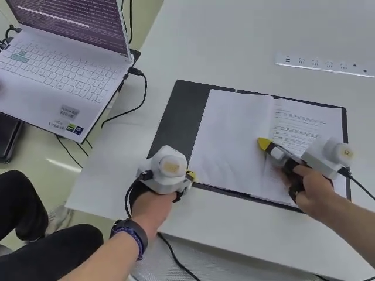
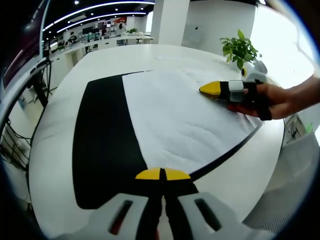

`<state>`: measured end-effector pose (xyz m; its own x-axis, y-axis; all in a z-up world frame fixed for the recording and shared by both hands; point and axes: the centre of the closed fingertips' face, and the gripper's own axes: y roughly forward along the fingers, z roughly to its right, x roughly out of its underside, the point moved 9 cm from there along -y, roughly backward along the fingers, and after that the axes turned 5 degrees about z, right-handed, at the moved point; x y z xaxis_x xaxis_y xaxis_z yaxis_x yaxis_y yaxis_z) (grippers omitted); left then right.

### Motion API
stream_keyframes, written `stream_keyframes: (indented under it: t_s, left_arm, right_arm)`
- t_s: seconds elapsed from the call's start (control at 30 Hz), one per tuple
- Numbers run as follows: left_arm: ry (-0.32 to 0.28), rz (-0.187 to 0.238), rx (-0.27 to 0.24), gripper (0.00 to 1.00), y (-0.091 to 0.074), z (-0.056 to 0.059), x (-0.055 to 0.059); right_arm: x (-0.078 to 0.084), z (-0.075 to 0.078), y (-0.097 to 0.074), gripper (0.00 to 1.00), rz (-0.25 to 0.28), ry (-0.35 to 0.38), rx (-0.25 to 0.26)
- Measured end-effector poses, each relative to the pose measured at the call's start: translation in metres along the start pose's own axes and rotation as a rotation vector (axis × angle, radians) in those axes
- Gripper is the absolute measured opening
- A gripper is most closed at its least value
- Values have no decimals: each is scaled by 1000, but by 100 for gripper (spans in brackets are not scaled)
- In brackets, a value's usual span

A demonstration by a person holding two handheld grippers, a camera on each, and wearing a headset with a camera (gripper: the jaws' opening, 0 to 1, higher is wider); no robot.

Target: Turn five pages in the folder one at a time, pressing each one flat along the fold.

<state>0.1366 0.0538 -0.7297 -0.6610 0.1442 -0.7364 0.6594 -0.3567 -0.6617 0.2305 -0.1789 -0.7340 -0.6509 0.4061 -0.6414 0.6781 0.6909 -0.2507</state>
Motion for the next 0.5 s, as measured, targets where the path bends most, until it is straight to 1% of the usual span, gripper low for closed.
stream_keyframes:
  t_s: [0.1,0.23,0.33,0.47,0.5]
  left_arm:
    - [1,2,1,0,0,0,0]
    - [-14,10,5,0,-1,-1,1]
    - [-19,13,8,0,-1,-1,1]
    - [-21,22,11,0,-2,-2,2]
    - [-21,24,13,0,-2,-2,2]
  right_arm:
    - [4,-3,-6,0,1,10,3]
    - [16,-10,-16,0,-42,-12,-13]
    - [22,-12,-22,0,-48,-8,-9]
    - [28,-14,-27,0,-57,-12,-10]
    - [29,-11,-27,0,-58,-8,-10]
